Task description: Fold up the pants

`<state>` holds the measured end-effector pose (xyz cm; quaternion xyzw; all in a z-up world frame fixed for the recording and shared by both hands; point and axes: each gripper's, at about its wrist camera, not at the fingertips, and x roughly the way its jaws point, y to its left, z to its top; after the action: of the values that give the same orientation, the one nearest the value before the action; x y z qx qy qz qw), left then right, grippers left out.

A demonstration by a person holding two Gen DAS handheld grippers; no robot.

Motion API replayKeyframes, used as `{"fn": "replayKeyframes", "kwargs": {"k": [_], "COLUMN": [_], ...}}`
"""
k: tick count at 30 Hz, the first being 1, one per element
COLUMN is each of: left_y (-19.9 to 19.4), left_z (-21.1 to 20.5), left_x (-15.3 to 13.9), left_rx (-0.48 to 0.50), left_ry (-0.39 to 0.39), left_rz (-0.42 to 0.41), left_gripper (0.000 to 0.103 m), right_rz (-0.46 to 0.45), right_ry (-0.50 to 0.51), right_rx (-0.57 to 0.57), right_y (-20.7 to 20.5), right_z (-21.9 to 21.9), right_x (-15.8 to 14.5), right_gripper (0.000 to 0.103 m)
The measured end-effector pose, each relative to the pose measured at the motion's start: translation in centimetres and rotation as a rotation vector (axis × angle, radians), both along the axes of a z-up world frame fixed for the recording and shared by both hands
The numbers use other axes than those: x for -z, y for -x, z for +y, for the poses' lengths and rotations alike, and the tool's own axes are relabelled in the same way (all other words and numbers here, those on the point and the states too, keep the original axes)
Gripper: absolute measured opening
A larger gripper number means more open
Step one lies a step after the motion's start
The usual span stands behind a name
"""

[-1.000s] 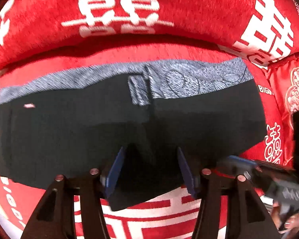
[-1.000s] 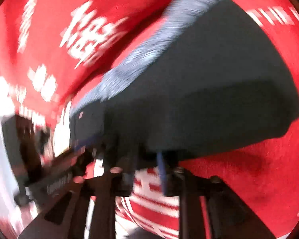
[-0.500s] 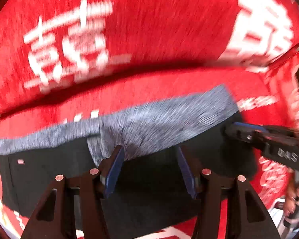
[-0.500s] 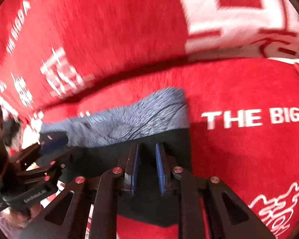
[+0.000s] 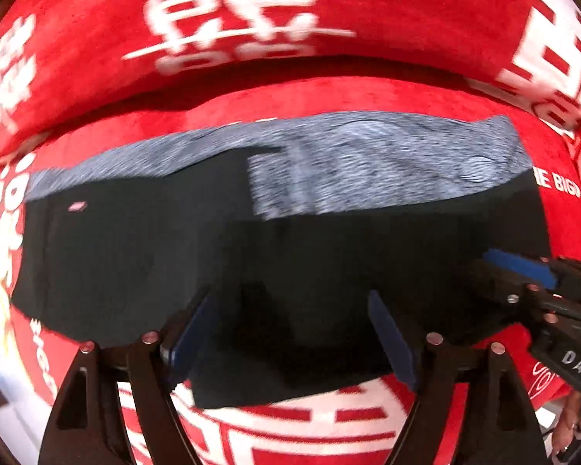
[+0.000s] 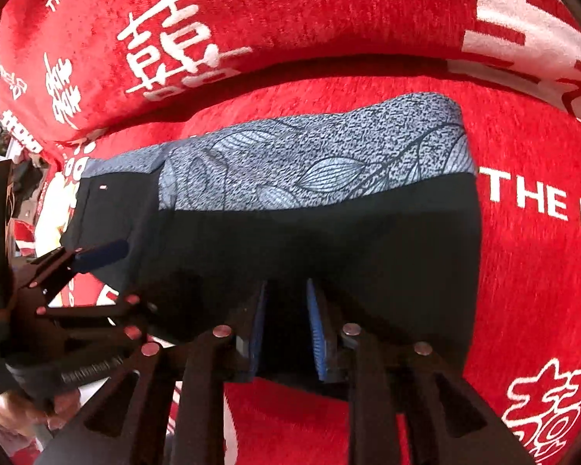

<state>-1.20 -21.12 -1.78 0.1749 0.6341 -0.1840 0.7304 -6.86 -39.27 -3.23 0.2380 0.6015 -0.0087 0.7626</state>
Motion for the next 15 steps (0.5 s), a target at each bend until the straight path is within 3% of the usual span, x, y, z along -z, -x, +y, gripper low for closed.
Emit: {"fn": "replayKeyframes", "kwargs": {"k": [4, 10, 15], "left_y": [0.4, 1.0, 0.7], "left_z": [1.9, 2.9, 3.8], "left_x": [-0.3, -0.5, -0.7], "left_rx": [-0.064, -0.100, -0.095], "left_ry": [-0.008, 0.002, 0.031], "left_rz": [0.000, 0.026, 0.036], "left_gripper": [0.081, 0.081, 0.081], "right_rz": [-0.010, -0.001, 0.016], "right_ry": [-0.008, 0.036, 0.092], "right_rx": [-0.029, -0.085, -0.116], "right_y": [-0.4, -0.2, -0.4], "right_z": [0.8, 2.6, 4.4], "right_x": [-0.2, -0.9, -1.3], "right_gripper": [0.044, 0.058, 0.060]}}
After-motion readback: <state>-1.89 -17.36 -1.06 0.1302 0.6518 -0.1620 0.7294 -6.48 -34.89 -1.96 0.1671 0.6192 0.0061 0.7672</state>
